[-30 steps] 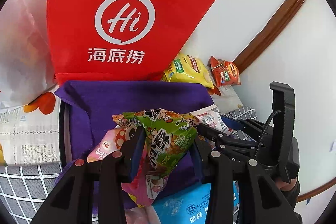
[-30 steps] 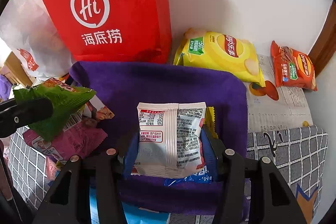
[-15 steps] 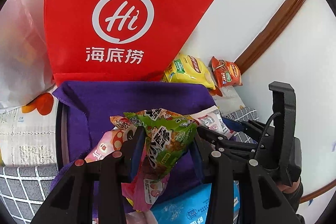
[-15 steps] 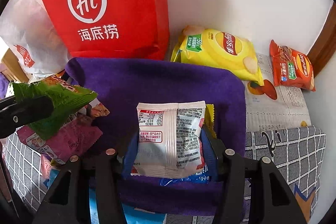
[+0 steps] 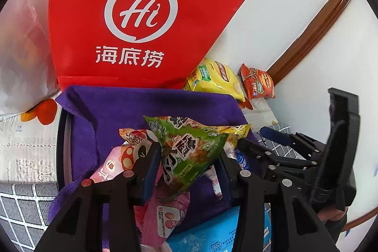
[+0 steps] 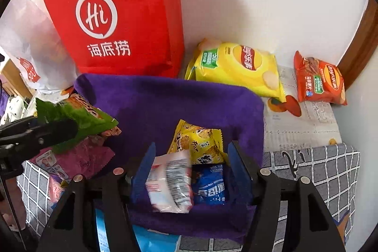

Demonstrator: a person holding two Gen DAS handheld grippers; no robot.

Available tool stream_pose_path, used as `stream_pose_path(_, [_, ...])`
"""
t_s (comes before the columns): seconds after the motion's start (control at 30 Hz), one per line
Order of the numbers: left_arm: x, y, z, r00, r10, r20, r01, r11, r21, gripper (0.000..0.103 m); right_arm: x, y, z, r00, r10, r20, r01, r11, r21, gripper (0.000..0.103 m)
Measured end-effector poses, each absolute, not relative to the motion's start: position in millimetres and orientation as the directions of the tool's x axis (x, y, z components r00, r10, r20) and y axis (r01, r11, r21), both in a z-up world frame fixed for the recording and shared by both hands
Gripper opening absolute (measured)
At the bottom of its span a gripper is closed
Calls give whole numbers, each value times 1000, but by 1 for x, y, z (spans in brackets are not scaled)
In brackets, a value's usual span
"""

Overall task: Organize snacks
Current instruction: 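Lower the white packet onto the cloth and open the right tool while the left lowers the green bag, then open the left tool to drop the green snack bag onto the purple cloth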

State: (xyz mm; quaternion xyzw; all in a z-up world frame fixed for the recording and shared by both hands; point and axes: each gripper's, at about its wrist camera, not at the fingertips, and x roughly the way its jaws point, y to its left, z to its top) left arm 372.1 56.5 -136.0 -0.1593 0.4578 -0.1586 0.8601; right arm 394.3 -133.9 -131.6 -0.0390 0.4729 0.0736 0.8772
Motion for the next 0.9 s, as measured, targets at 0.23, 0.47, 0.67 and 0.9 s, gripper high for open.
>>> stream_pose_path(0.23, [375,54,-139,521,-414,-747,125,902,-412,45,390,-139,-120,567,89,-819,-151,988,3,64])
stream_pose_path(0.47, [377,53,-143,509,-386,-769,118,916,-383,54,387,-142,-112,585,93,-805,-143,990,10,64])
stream_pose_path(0.67, [376,50,-139,506,-395,-767,138,915,-380,65,386,-142,-110,590,97,-801,-147,989,11,64])
stream_pose_path(0.9, [370,55,-125,528,-424,-736,157,900,-406,73,384,-141,-107,597,101,-796,-143,990,19,64])
